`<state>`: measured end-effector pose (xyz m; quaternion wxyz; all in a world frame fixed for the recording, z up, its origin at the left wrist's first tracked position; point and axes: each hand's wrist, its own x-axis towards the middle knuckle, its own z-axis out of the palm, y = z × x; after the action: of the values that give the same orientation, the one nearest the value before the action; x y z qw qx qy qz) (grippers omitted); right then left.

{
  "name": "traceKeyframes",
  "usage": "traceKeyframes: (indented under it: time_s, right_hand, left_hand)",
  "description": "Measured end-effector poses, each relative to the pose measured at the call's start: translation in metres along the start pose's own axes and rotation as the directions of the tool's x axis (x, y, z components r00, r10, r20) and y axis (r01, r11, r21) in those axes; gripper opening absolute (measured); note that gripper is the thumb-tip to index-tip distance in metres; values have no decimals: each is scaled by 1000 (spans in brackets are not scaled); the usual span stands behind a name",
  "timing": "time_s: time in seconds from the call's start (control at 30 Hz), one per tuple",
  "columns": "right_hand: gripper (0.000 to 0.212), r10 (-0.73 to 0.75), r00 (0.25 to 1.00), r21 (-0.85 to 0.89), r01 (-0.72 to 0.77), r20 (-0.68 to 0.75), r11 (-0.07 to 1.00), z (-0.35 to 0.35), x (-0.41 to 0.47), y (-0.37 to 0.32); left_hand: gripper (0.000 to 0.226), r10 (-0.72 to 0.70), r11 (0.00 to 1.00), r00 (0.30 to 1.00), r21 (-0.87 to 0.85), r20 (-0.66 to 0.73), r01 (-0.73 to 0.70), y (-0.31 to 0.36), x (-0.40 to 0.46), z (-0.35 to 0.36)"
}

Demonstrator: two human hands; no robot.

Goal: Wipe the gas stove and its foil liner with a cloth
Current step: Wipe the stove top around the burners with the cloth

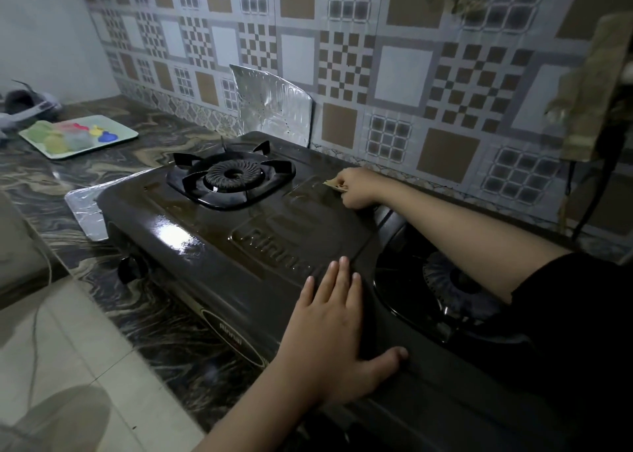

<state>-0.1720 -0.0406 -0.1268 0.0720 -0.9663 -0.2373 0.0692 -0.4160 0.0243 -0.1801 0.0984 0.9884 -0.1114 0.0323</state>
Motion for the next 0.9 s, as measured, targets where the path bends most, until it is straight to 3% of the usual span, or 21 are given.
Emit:
traceKeyframes:
  time_s: [0.1,0.23,0.4,0.5,0.6,0.67,0.77,0.9]
  right_hand:
    - [36,-81,996,-4,82,41,997,6,-15,-22]
    - [38,-192,979,-85,198,70,977,20,-43,-53]
    - [38,-272,948,12,274,164,962,19,-83,-75]
    - [45,-335,901,173,296,277,939,18,-104,-86]
    - [31,-372,866,259,296,333,919,9,-102,-100]
    - [25,-365,902,298,293,228,909,2,-88,-115]
    - [15,-356,932,390,353,-66,851,-4,-54,-146]
    - [20,-438,850,371,523,-293,767,0,-7,-211]
  left_hand:
    - [93,-52,998,985,-36,-166,47,-2,-10,8]
    - [89,-289,956,907,-141,-306,257,-9,-30,23]
    - [137,-624,769,759,-321,-188,553,-47,-50,15]
    - [149,-658,728,746,-344,-106,593,-67,-50,3]
    - [150,-648,728,761,-320,-35,606,-79,-46,-6]
    - [151,-643,732,766,-291,8,617,-84,-46,-10]
    - [153,-639,733,768,-269,39,624,-84,-46,-11]
    - [152,-648,733,760,-236,43,638,-85,-48,-11]
